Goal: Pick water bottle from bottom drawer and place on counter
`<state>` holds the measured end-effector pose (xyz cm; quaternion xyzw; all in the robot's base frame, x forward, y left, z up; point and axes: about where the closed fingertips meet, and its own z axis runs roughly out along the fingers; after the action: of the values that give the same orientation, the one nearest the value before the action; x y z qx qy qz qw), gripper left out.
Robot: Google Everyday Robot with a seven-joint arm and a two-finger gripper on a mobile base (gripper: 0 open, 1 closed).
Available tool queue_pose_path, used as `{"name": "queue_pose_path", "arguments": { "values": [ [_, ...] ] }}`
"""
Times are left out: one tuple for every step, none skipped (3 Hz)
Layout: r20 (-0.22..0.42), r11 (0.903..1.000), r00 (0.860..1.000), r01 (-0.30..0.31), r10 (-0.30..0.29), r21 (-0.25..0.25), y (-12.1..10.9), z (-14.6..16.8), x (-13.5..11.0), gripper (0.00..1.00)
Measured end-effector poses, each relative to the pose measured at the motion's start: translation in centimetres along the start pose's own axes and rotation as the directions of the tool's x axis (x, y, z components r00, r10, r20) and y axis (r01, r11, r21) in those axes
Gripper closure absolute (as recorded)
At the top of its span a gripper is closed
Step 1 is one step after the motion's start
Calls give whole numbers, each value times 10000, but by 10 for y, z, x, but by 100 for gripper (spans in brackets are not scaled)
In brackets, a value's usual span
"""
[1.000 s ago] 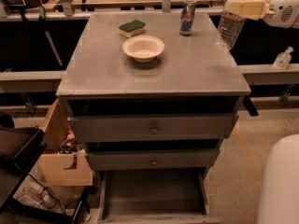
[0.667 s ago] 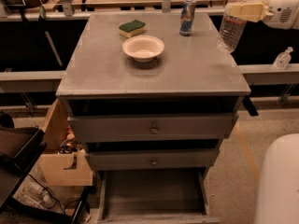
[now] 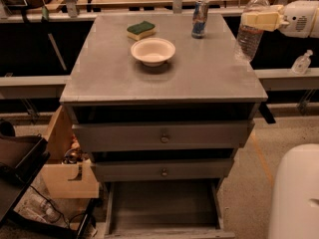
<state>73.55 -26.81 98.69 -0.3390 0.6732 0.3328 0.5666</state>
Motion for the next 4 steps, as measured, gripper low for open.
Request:
{"name": "queue_pose_path", "arguments": {
  "values": [
    [52,10000,10000,-59,59,-1,-7,1,14,100],
    [141,9999,9999,-55,57,-115,-11,6,25,100],
    [156,9996,9999,48,-44,-262,-10,12,29,100],
    [64,9991,9999,114,-111,-401,-8,19,32,100]
  ]
}}
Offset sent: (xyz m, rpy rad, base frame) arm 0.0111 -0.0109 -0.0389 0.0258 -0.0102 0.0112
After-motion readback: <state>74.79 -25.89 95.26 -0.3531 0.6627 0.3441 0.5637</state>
